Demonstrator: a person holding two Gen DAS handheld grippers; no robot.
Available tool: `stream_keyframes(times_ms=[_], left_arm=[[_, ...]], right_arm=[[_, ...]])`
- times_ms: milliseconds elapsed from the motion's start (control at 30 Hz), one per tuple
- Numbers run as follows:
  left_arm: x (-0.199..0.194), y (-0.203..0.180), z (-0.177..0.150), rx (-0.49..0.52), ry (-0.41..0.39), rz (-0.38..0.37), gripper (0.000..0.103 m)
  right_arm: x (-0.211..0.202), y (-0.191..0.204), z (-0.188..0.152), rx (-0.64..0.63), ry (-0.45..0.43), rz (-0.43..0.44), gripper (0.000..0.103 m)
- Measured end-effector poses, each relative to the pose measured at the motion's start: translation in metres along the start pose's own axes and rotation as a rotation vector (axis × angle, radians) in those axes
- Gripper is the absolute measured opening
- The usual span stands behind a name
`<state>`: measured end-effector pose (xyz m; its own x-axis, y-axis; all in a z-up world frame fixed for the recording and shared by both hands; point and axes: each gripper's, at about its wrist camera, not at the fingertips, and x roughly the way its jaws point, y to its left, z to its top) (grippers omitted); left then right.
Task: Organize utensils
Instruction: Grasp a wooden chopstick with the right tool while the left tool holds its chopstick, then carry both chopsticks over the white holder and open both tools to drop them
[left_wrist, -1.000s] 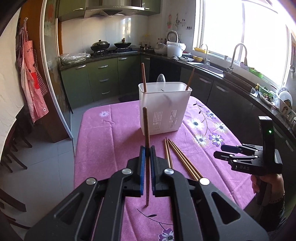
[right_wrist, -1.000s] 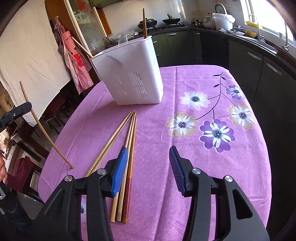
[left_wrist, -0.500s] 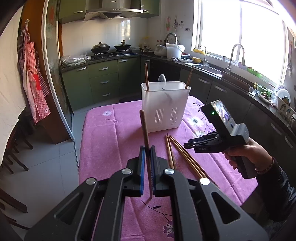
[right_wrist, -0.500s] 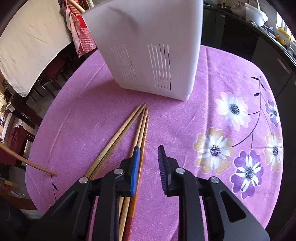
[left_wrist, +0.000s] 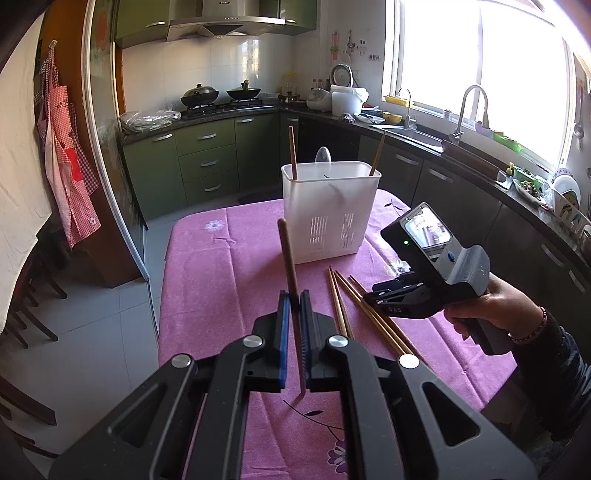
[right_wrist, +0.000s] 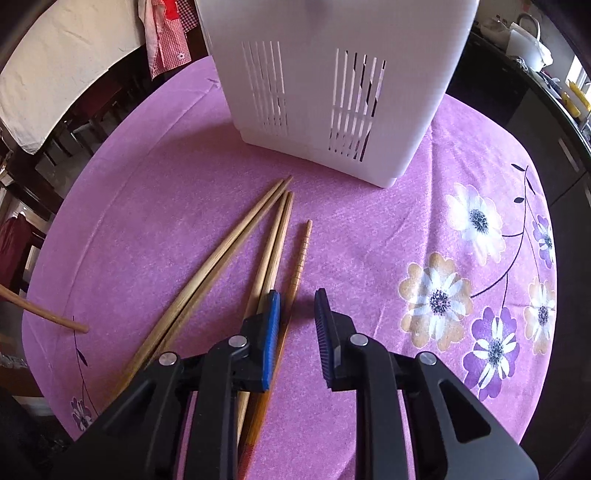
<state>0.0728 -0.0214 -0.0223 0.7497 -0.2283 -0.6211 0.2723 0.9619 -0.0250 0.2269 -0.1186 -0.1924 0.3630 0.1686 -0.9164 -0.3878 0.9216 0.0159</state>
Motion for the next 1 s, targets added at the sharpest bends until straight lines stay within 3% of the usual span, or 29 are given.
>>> stream_keyframes(times_ms=[67, 100, 233, 433, 533, 700, 867, 1000], left_arm=[[0.0, 0.0, 0.0, 0.002, 0.002, 0.001, 0.006], [0.001, 0.0, 0.001, 0.002, 0.003, 0.003, 0.006], [0.002, 0.0, 0.002, 0.004, 0.006, 0.006, 0.006], [0.003, -0.003, 0.003, 0.01, 0.011, 0.011, 0.006], [0.002, -0.004, 0.003, 0.015, 0.012, 0.01, 0.006], [0.002, -0.008, 0.003, 0.021, 0.013, 0.007, 0.006], [0.002, -0.01, 0.002, 0.029, 0.015, 0.009, 0.006], [0.002, -0.013, 0.002, 0.036, 0.015, 0.009, 0.006]], right_arm=[[0.002, 0.003, 0.004, -0.004, 0.0, 0.003, 0.017], [0.003, 0.004, 0.006, -0.003, -0.003, 0.01, 0.01], [0.0, 0.006, 0.012, 0.013, -0.045, -0.013, 0.006], [-0.076, -0.006, 0.0, 0.066, -0.269, 0.022, 0.006], [-0.125, -0.01, -0.02, 0.076, -0.403, 0.022, 0.006], [-0.177, -0.02, -0.064, 0.094, -0.537, 0.015, 0.006], [-0.194, -0.022, -0.103, 0.118, -0.585, 0.003, 0.006], [-0.197, -0.024, -0.111, 0.131, -0.596, 0.004, 0.006]])
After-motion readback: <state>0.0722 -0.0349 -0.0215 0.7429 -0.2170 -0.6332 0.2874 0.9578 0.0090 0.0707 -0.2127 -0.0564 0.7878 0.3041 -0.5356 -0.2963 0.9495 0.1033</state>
